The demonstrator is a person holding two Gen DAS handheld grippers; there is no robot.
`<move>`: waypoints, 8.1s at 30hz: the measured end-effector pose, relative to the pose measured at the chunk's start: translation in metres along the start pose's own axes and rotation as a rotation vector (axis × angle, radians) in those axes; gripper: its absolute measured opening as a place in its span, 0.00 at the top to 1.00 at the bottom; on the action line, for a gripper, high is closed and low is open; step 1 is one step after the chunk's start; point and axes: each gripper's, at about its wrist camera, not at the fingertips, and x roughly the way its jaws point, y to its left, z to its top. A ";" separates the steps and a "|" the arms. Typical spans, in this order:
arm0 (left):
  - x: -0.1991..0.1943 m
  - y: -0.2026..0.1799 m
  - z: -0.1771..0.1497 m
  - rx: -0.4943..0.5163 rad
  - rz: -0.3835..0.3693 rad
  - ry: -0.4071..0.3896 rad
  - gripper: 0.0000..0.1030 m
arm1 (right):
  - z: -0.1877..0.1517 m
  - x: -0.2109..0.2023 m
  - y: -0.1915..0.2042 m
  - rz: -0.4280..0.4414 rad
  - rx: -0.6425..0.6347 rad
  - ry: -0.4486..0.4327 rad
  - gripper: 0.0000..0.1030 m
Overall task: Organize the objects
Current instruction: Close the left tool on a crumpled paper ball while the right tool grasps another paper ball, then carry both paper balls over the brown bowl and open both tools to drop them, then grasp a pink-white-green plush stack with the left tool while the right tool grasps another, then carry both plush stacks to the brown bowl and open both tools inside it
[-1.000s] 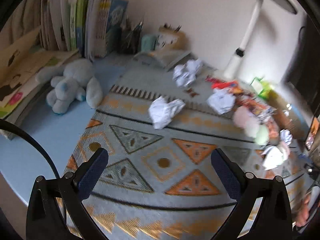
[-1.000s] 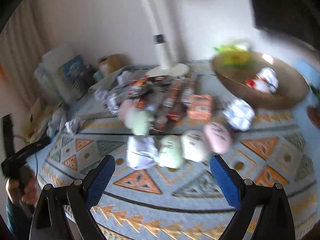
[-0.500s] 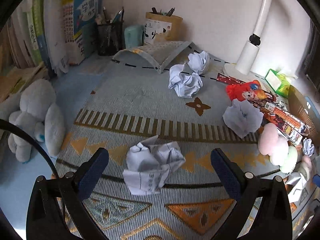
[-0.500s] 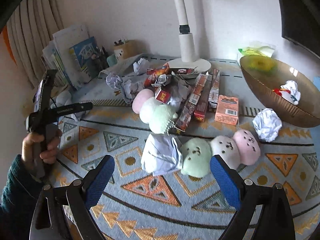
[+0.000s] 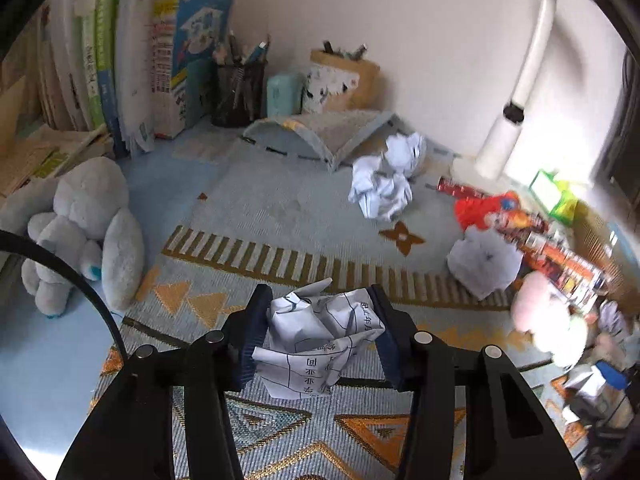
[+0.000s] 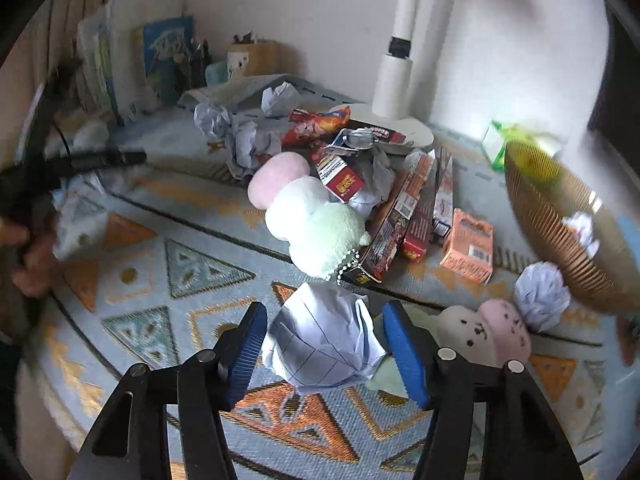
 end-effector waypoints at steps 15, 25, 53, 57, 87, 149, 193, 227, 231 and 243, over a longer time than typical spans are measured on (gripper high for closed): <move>-0.006 0.000 -0.004 -0.022 -0.001 0.024 0.56 | -0.023 -0.086 -0.074 0.069 0.175 -0.149 0.66; -0.054 -0.133 -0.071 0.226 -0.189 0.096 0.55 | -0.101 -0.079 -0.161 0.038 0.387 -0.059 0.63; -0.093 -0.297 -0.043 0.423 -0.437 0.034 0.55 | -0.097 -0.123 -0.186 0.038 0.466 -0.270 0.63; -0.090 -0.347 -0.006 0.472 -0.464 -0.035 0.55 | -0.063 -0.159 -0.216 -0.046 0.423 -0.389 0.63; -0.126 -0.268 0.059 0.224 -0.528 -0.137 0.02 | 0.002 -0.129 -0.265 0.089 0.495 -0.249 0.33; -0.050 -0.163 -0.069 0.218 0.009 0.120 0.61 | -0.044 -0.004 -0.103 0.115 0.496 0.052 0.54; -0.071 -0.199 -0.113 0.269 -0.037 0.143 0.61 | -0.089 -0.044 -0.106 -0.037 0.392 0.125 0.45; -0.017 -0.432 0.070 0.360 -0.340 0.068 0.60 | 0.052 -0.058 -0.329 -0.090 0.567 -0.052 0.45; 0.022 -0.448 0.062 0.310 -0.370 0.108 0.53 | 0.058 -0.042 -0.343 -0.054 0.586 -0.047 0.39; 0.003 -0.430 0.048 0.243 -0.496 0.160 0.53 | 0.043 -0.041 -0.346 0.011 0.629 -0.033 0.28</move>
